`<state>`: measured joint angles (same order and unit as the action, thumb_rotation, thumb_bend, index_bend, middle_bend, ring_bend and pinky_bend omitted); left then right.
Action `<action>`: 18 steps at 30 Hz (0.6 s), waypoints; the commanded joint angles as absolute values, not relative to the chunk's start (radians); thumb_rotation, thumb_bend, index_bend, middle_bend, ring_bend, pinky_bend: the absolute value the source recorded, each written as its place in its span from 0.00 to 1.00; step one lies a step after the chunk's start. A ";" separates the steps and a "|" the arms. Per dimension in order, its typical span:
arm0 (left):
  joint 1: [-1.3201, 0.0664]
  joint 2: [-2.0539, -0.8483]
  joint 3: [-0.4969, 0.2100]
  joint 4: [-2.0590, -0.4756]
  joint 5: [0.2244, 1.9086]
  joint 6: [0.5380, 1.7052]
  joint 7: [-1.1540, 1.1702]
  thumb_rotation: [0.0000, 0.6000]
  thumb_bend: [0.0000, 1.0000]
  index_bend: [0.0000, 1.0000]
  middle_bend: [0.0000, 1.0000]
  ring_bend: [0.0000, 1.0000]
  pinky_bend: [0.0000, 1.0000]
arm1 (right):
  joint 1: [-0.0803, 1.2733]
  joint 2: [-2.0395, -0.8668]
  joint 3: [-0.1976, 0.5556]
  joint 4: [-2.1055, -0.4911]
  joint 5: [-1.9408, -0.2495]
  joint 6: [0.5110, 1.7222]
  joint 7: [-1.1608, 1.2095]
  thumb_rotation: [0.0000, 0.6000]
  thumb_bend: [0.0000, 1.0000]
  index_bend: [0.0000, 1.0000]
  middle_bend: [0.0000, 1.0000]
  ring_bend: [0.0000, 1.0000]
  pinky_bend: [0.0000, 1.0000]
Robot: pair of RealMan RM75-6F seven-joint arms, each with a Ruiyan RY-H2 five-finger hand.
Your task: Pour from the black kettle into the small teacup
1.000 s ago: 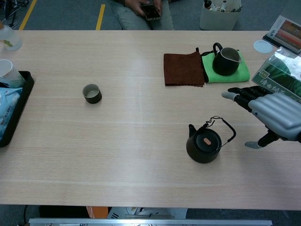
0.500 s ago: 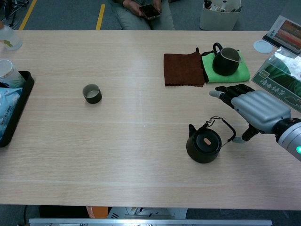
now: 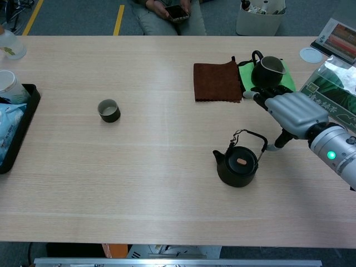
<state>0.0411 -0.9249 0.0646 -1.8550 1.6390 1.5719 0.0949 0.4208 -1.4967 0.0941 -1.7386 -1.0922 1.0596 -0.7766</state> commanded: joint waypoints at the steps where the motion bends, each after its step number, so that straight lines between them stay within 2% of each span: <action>1: 0.042 -0.923 0.064 -1.855 1.639 1.574 0.095 1.00 0.30 0.14 0.07 0.01 0.04 | 0.447 -1.522 0.115 -1.716 -1.071 1.064 -0.788 1.00 0.00 0.00 0.02 0.00 0.00; 18: 0.051 -0.918 0.055 -1.847 1.622 1.588 0.096 1.00 0.30 0.14 0.07 0.01 0.04 | 0.581 -1.661 0.197 -1.573 -0.981 1.102 -0.828 1.00 0.00 0.00 0.02 0.00 0.00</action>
